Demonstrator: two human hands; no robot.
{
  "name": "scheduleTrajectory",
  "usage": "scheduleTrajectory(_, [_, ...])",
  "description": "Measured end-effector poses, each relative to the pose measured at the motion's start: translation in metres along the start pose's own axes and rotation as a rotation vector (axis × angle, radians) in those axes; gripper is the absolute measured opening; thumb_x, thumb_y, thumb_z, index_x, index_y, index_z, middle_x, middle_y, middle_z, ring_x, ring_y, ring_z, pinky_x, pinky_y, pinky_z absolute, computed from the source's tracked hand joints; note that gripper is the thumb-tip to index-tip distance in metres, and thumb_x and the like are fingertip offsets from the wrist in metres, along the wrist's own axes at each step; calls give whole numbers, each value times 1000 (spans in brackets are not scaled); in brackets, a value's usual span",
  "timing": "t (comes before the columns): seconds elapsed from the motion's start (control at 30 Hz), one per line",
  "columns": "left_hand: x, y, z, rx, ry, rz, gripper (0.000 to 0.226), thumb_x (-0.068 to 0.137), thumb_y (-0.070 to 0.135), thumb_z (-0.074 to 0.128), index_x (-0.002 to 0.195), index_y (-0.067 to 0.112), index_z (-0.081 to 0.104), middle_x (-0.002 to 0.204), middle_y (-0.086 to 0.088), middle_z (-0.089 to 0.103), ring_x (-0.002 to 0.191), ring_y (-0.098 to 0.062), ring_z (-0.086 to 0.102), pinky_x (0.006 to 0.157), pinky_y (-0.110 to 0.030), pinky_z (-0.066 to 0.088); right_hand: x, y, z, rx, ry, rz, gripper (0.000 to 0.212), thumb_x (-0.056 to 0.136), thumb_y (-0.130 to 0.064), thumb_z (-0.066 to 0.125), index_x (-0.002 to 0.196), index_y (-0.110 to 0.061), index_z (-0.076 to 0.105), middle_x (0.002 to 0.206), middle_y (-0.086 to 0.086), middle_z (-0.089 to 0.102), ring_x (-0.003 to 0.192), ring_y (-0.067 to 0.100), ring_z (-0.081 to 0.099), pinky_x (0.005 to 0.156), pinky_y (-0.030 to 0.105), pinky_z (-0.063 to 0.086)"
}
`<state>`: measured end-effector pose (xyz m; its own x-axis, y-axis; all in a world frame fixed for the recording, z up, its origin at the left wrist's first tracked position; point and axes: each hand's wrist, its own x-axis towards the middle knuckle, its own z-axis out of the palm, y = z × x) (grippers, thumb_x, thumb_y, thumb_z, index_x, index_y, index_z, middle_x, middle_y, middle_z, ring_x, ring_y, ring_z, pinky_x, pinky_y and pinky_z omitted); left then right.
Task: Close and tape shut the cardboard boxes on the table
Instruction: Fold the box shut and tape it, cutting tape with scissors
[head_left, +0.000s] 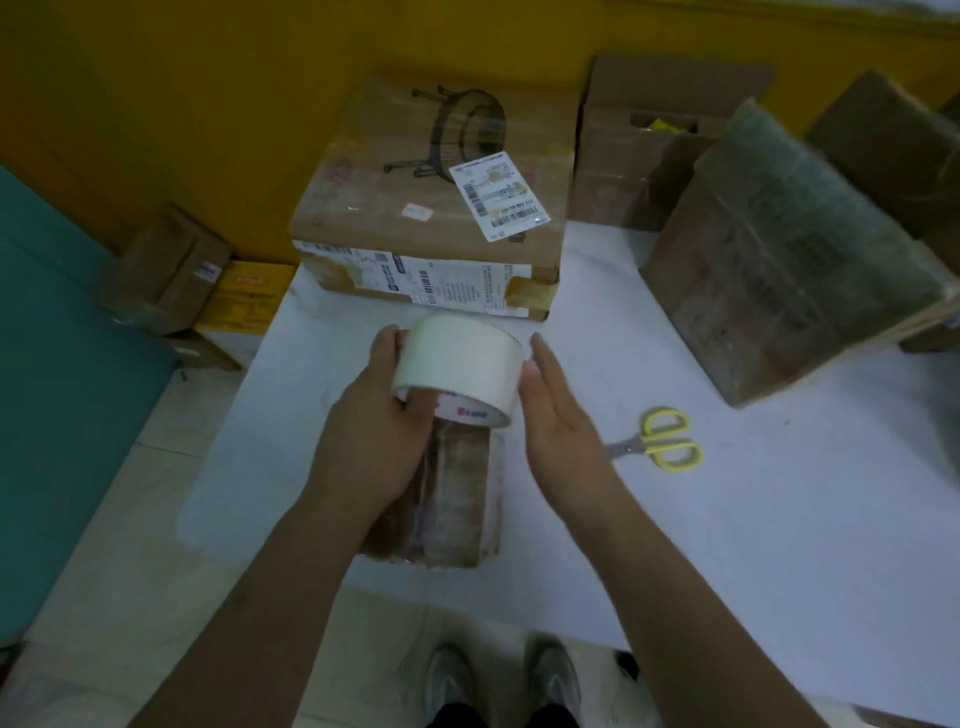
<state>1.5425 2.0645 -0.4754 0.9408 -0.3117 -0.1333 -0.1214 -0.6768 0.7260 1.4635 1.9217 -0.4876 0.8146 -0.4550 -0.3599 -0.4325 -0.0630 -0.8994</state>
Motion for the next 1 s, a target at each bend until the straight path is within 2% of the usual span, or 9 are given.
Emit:
scheduleTrajectory(0.07, [0, -4, 11, 32, -3, 0, 55, 101, 41, 38, 151, 23, 25, 125, -11, 62, 102, -32, 61, 81, -40, 50, -6, 3, 18, 235, -47, 152, 49, 99, -60, 26, 137, -39, 47, 148, -3, 45, 137, 13, 41, 119, 34, 27])
scheduleTrajectory(0.17, [-9, -5, 26, 17, 7, -64, 61, 100, 41, 38, 156, 27, 15, 138, -13, 55, 114, -33, 59, 90, -43, 50, -9, 23, 25, 287, -32, 167, 54, 100, -59, 25, 145, -35, 42, 145, -4, 47, 136, 15, 43, 117, 37, 32])
scheduleTrajectory(0.3, [-7, -7, 30, -29, 54, -73, 64, 100, 42, 38, 157, 28, 12, 139, -12, 55, 115, -33, 59, 93, -50, 52, -19, 33, 31, 66, -29, 7, 57, 103, -36, 40, 155, -38, 17, 139, -13, 48, 112, -1, 51, 98, 21, 41])
scheduleTrajectory(0.43, [-5, -4, 30, 29, -32, -63, 69, 101, 41, 37, 158, 23, 4, 140, -14, 53, 116, -32, 59, 94, -44, 51, -17, 37, 36, -96, 13, -12, 54, 101, -40, 46, 151, -23, 31, 130, 0, 60, 108, 12, 61, 79, 8, 45])
scheduleTrajectory(0.53, [3, 1, 20, 84, -119, -22, 64, 102, 36, 38, 157, 21, 9, 134, -15, 57, 114, -32, 59, 90, -40, 49, -12, 33, 30, -111, 0, 14, 56, 103, -38, 40, 154, -23, 23, 114, -5, 60, 81, 0, 56, 60, -2, 37])
scheduleTrajectory(0.63, [6, 0, -3, 99, -36, 41, 54, 96, 37, 37, 146, 17, 40, 126, -16, 63, 112, -35, 61, 91, -43, 51, -15, 29, 25, -93, -74, -2, 68, 102, -41, 38, 156, -35, -4, 107, -11, 53, 82, 2, 54, 69, 3, 42])
scheduleTrajectory(0.7, [5, -5, -20, 102, 60, 51, 48, 99, 31, 40, 145, 17, 44, 127, -16, 62, 111, -34, 62, 90, -45, 53, -13, 28, 23, -100, -107, 14, 71, 101, -43, 38, 154, -39, -10, 102, -9, 56, 80, 6, 57, 73, 14, 48])
scheduleTrajectory(0.83, [-2, -17, -43, 154, 135, 104, 43, 98, 12, 45, 141, 17, 47, 123, -15, 63, 100, -29, 61, 75, -35, 50, -14, 24, 24, -148, -104, 7, 65, 103, -44, 35, 154, -41, -5, 95, -9, 57, 69, -6, 51, 60, 2, 41])
scheduleTrajectory(1.0, [-4, -42, -65, 251, 317, 94, 39, 84, -4, 56, 121, 9, 54, 111, -17, 58, 90, -29, 51, 69, -43, 42, -15, 26, 20, -86, -104, -6, 61, 102, -44, 36, 154, -43, 4, 107, -13, 52, 81, 3, 54, 85, 20, 49])
